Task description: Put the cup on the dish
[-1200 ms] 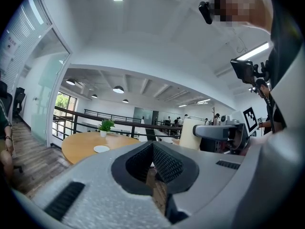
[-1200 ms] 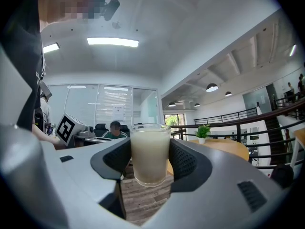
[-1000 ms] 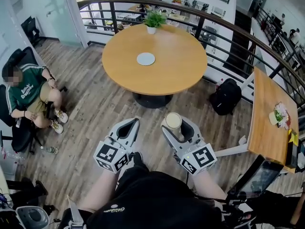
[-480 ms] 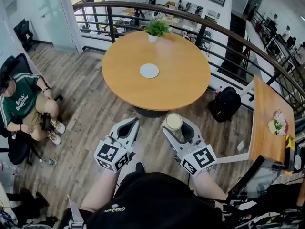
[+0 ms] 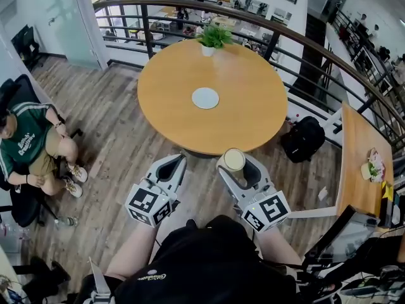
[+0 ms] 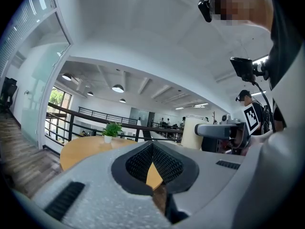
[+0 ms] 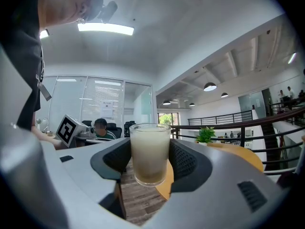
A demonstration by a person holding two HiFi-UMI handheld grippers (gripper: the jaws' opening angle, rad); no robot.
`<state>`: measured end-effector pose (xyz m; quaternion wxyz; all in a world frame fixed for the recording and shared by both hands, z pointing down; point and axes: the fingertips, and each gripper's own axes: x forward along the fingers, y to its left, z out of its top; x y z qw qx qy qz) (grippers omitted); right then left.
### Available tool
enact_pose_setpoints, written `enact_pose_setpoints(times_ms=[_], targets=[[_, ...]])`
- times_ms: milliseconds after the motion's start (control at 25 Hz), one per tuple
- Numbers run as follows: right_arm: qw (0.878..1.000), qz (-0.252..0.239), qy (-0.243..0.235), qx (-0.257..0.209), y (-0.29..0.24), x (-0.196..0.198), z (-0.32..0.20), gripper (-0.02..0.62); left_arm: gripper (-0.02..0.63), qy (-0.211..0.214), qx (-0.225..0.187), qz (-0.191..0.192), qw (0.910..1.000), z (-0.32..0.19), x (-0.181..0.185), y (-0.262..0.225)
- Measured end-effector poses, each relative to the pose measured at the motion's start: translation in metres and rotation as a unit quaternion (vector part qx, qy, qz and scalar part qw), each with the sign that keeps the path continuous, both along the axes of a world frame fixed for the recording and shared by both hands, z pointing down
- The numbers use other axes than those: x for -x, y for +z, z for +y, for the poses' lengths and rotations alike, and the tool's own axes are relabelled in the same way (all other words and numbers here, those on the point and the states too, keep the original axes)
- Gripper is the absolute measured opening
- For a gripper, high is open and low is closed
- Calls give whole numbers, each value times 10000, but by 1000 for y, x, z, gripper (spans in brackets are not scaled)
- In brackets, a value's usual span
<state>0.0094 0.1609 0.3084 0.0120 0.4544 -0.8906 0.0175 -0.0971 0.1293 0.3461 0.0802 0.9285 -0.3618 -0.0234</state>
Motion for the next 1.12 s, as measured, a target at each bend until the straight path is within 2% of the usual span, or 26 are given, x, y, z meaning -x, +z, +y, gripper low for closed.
enact_pose_setpoints(times_ms=[440,680,840,1120], targets=[[9998,-133,16,174,20,-19,-60,245,-6,-11,133,-101,9999,-54,-15,15],[9997,-184,-72,122,18,-27,-122,245,-6,-138,159,-121,9997,-116,-22,17],[9997,-208,-107,119,14,-46,-165,245,-6,-123,134,-155,9997,-157,-43,12],[9990,-231,-336,155,8,-75,-237,245,-6,-344,158,-206,9991,-225,-71,5]])
